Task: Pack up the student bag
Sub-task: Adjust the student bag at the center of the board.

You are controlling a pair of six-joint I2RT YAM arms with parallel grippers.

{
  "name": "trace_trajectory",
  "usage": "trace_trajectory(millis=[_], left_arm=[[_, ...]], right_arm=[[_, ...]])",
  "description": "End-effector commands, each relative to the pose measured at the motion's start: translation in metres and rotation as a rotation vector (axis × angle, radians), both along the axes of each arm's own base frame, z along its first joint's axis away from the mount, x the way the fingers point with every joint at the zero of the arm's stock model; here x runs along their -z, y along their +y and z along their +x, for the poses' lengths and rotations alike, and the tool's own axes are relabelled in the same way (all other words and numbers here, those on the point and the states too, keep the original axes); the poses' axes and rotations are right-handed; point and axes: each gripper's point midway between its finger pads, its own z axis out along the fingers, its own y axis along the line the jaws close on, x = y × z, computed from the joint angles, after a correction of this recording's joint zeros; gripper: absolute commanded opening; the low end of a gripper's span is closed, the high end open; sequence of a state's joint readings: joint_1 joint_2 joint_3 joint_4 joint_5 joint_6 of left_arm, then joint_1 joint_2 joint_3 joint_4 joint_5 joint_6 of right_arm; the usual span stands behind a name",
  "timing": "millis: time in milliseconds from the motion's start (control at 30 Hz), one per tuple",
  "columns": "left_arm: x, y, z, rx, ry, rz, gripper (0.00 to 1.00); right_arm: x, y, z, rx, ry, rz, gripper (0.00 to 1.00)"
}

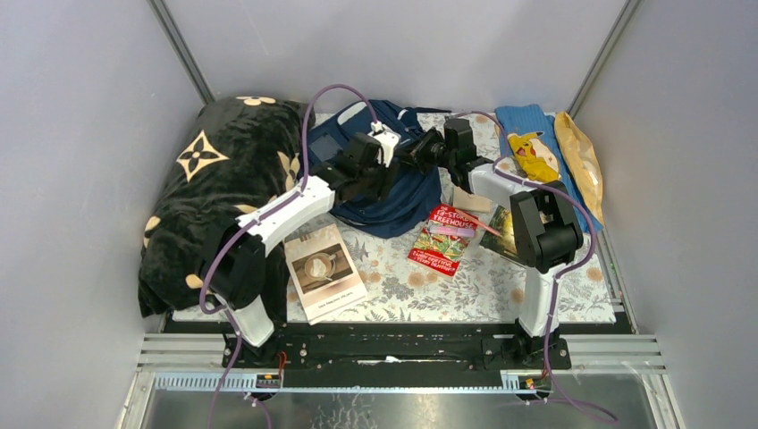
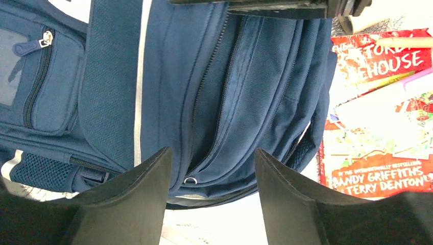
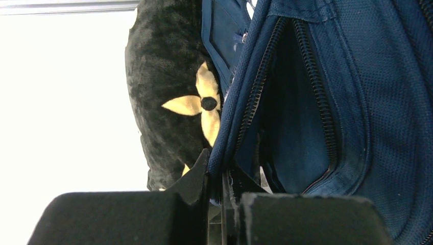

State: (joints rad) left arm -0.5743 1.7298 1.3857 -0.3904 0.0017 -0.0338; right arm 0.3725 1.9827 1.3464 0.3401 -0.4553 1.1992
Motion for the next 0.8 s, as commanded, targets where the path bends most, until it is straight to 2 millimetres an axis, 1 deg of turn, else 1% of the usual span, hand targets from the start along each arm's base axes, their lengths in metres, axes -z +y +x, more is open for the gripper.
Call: trace_trajectory(millis=[0,67,133,233,267,300,333,400,433,500,567,600,633,700,767], left_arm=[[-0.021,0.001,0.023,-0.072,-0.159,0.004,0.64],[-0.018,0.005,0.030,-0.104,-0.173,0.025,0.58],[-0.014,0.006,0.036,-0.127,-0.174,0.037,0.46],[-0.012,0.011,0.045,-0.159,-0.186,0.051,0.23],[-0.012,0.012,0.048,-0.167,-0.187,0.056,0.13],[-0.012,0.014,0.051,-0.169,-0.183,0.060,0.01],[-0.015,0.013,0.052,-0.167,-0.178,0.059,0.00],[-0.019,0.012,0.055,-0.154,-0.163,0.046,0.00],[-0.023,0.011,0.056,-0.156,-0.160,0.030,0.00],[-0.030,0.010,0.058,-0.150,-0.150,-0.011,0.00],[-0.039,0.010,0.059,-0.150,-0.135,-0.061,0.00],[-0.042,0.012,0.059,-0.158,-0.124,-0.085,0.00],[-0.045,0.014,0.060,-0.168,-0.114,-0.112,0.00],[-0.047,0.018,0.061,-0.184,-0.077,-0.171,0.00],[-0.047,0.017,0.059,-0.172,-0.033,-0.230,0.00]], right_arm=[[-0.043,0.014,0.004,-0.041,-0.105,0.058,0.00],[-0.041,0.014,0.003,-0.039,-0.100,0.059,0.00],[-0.039,0.013,0.002,-0.040,-0.093,0.053,0.00],[-0.037,0.011,-0.002,-0.043,-0.088,0.032,0.00],[-0.037,0.010,-0.003,-0.046,-0.086,0.020,0.00],[-0.035,0.009,-0.006,-0.050,-0.082,0.005,0.00],[-0.035,0.007,-0.008,-0.056,-0.091,-0.014,0.12],[-0.038,-0.001,-0.012,-0.070,-0.106,-0.060,0.47],[-0.041,-0.008,-0.013,-0.073,-0.115,-0.085,0.57],[-0.053,-0.030,-0.017,-0.063,-0.152,-0.137,0.67],[-0.060,-0.062,-0.023,-0.021,-0.179,-0.228,0.70],[-0.056,-0.087,-0.025,0.031,-0.172,-0.304,0.70],[-0.054,-0.108,-0.032,0.076,-0.168,-0.378,0.70],[-0.041,-0.150,-0.049,0.179,-0.136,-0.551,0.73],[-0.027,-0.178,-0.075,0.226,-0.091,-0.675,0.73]])
